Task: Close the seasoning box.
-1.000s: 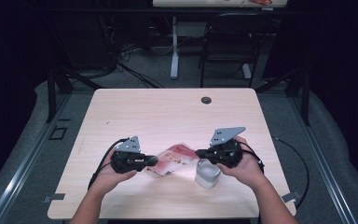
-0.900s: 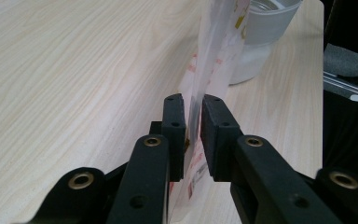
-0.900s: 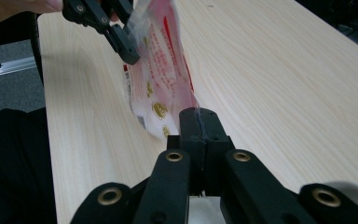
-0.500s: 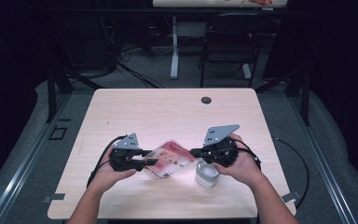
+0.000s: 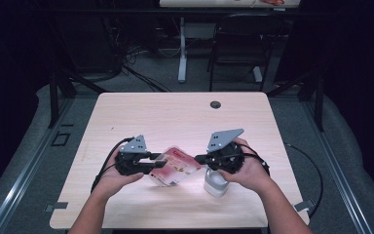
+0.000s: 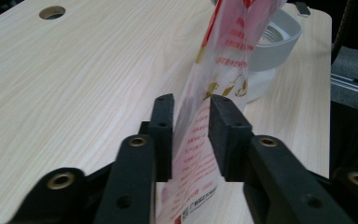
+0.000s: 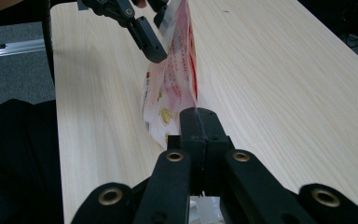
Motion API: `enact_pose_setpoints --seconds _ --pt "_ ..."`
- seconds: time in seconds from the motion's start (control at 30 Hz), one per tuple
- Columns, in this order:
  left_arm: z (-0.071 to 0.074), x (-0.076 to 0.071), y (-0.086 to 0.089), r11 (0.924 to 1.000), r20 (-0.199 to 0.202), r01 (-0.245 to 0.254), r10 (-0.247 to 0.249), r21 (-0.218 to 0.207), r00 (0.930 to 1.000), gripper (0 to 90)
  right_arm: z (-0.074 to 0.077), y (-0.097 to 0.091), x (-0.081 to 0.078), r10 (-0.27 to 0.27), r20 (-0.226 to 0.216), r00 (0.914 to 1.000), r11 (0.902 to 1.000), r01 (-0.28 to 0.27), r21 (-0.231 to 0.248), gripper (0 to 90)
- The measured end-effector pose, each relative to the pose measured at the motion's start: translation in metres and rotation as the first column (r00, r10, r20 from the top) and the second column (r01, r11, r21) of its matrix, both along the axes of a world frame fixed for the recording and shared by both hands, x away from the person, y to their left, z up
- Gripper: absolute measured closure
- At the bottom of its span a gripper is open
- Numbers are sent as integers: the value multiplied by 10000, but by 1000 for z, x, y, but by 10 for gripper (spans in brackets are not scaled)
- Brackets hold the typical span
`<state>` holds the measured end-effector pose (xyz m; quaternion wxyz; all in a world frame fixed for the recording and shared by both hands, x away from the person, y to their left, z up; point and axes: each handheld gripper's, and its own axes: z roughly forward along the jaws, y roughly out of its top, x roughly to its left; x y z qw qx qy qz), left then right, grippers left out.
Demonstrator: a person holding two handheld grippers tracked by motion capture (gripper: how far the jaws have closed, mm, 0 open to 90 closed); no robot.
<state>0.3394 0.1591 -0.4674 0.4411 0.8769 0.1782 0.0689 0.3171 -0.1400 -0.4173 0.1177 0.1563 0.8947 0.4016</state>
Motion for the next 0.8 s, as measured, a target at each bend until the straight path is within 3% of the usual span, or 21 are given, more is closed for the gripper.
enact_pose_setpoints --seconds 0.07,0.27,0.5,0.8 --pt "-2 -1 4 9998 -32 42 -43 -193 10000 778 2 1 1 -15 39 10000 10000 15 -21 900" --pt "-6 -4 10 9999 46 71 -71 -74 10000 887 4 9 1 66 -87 9999 9997 -64 223 896" --pt "-8 -8 18 9996 174 206 -203 -190 9996 900 5 15 2 -31 -51 10000 9984 33 569 767" --pt "-13 -13 29 9994 258 -34 42 -331 9997 900 12 13 0 -142 81 9999 9879 128 1544 648"
